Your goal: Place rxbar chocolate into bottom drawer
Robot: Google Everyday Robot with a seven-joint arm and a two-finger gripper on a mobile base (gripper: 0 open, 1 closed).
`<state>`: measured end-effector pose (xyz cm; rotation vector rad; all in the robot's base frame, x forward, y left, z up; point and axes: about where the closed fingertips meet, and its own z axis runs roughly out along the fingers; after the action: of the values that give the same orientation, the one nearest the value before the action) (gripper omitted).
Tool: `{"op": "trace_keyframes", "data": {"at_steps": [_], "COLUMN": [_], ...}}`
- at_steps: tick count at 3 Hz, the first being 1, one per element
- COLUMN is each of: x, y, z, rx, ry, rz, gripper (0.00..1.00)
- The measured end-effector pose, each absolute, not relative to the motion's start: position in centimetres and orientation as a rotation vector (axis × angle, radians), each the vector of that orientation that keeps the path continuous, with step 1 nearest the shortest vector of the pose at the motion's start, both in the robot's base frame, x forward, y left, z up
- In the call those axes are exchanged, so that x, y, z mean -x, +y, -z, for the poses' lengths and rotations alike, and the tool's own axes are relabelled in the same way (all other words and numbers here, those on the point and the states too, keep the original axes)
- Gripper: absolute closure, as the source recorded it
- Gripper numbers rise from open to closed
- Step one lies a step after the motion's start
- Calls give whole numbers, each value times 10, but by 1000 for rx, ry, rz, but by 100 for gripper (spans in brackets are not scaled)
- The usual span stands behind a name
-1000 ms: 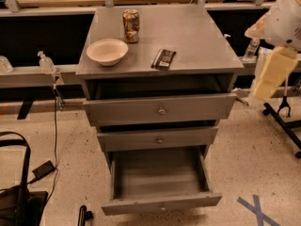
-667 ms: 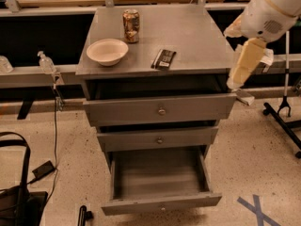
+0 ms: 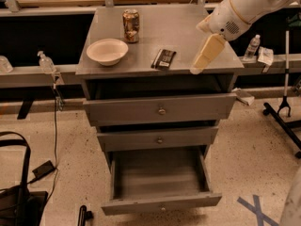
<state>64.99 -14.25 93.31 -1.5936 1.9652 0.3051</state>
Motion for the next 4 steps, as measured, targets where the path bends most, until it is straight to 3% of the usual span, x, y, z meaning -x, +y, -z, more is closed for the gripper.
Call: {"op": "trace_keyframes", "data": {"at_steps": [4], "x": [-732], "y": [-109], "z": [-898], "rx": [1439], "ry": [1882], "rz": [-416], "gripper": [0]}}
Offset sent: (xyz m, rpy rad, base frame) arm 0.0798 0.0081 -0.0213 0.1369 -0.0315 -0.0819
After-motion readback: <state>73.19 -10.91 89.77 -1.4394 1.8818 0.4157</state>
